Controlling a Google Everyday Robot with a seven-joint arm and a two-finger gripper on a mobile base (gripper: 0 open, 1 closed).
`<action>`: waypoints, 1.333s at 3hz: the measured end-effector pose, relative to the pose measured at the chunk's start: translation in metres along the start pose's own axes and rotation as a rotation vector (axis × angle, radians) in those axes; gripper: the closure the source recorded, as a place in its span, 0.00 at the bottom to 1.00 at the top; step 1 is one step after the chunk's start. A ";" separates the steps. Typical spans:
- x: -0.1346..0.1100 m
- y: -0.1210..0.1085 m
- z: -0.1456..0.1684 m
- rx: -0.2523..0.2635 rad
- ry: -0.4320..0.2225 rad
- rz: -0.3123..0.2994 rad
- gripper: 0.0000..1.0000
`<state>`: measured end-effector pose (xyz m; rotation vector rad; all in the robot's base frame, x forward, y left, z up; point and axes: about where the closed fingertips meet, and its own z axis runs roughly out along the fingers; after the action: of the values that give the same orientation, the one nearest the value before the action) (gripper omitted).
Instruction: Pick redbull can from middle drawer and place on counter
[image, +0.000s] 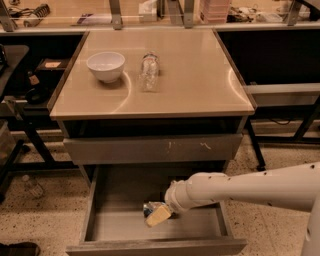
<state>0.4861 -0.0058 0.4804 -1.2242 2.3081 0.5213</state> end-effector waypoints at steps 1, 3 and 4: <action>0.009 -0.002 0.023 -0.004 -0.023 0.008 0.00; 0.028 -0.008 0.059 -0.025 -0.044 0.000 0.00; 0.030 -0.015 0.075 -0.036 -0.057 -0.017 0.00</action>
Offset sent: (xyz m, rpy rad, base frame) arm 0.0045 0.0096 -0.0719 0.0633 -0.0064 -0.0047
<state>0.5011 0.0065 0.4002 -1.2286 2.2479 0.5863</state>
